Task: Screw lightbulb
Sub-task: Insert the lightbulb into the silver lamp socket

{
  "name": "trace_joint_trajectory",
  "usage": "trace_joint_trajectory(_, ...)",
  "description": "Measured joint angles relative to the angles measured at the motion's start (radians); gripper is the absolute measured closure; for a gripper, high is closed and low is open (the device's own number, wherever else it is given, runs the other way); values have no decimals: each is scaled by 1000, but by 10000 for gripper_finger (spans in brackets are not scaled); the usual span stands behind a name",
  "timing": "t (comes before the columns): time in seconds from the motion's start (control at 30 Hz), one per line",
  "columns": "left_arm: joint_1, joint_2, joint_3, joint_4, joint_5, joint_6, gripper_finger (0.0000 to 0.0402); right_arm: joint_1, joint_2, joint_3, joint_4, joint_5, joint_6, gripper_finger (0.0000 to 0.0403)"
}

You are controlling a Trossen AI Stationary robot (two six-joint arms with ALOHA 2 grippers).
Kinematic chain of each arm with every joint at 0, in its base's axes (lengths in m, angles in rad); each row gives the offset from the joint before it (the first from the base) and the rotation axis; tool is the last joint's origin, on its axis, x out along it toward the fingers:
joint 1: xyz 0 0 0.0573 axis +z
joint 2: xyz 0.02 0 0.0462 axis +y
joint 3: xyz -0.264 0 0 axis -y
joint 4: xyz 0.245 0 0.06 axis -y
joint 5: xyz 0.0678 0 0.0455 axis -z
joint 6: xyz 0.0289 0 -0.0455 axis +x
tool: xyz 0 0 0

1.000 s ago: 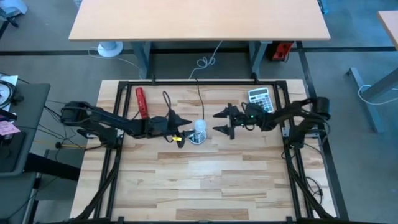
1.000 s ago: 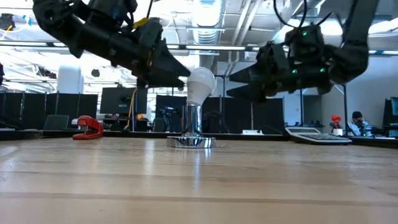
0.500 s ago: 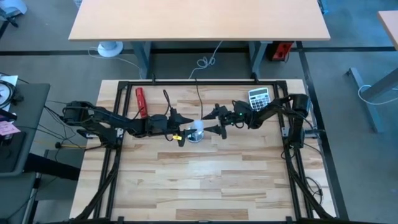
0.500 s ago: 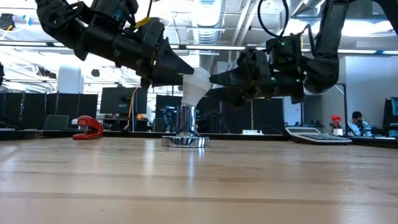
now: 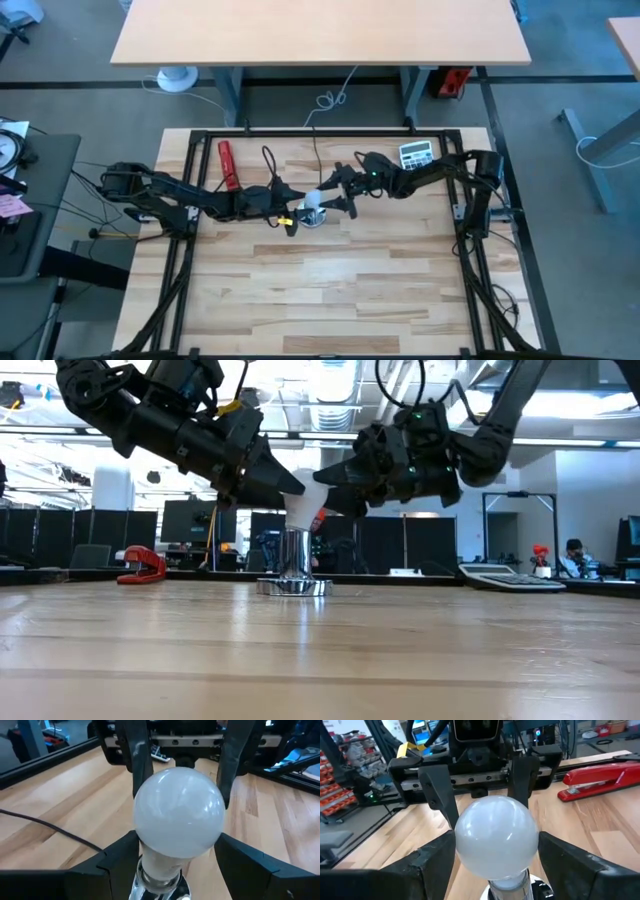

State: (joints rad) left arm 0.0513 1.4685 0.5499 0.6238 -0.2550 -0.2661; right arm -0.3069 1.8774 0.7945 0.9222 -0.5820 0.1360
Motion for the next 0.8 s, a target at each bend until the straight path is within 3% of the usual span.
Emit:
trace_joint_trajectory(0.23, -23, -25, 0, -57, -11, -9, 161, -16, 2, 66, -140, -34, -36, 122)
trace_joint_trajectory(0.5, -66, -199, 6, -199, -133, 63, 162, -4, 13, 119, -361, -24, -111, 124)
trace_joint_trajectory(0.8, -66, -194, 4, -299, -136, 42, 162, 12, 8, 181, -387, -14, -128, 123)
